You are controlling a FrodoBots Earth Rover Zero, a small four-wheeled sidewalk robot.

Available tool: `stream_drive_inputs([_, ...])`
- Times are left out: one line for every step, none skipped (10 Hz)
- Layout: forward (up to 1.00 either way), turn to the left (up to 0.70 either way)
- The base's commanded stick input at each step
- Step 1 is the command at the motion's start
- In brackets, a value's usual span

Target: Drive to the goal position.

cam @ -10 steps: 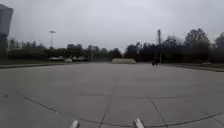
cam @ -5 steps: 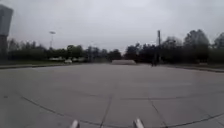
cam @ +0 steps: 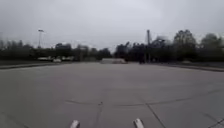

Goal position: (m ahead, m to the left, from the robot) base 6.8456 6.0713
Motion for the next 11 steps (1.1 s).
stream_drive_inputs([1.0, 0.0])
stream_drive_inputs([1.0, 0.0])
stream_drive_inputs([1.0, 0.0])
stream_drive_inputs([1.0, 0.0])
stream_drive_inputs([1.0, 0.0])
stream_drive_inputs([1.0, 0.0])
stream_drive_inputs([1.0, 0.0])
stream_drive_inputs([1.0, 0.0])
stream_drive_inputs([1.0, 0.0])
stream_drive_inputs([1.0, 0.0])
stream_drive_inputs([1.0, 0.0])
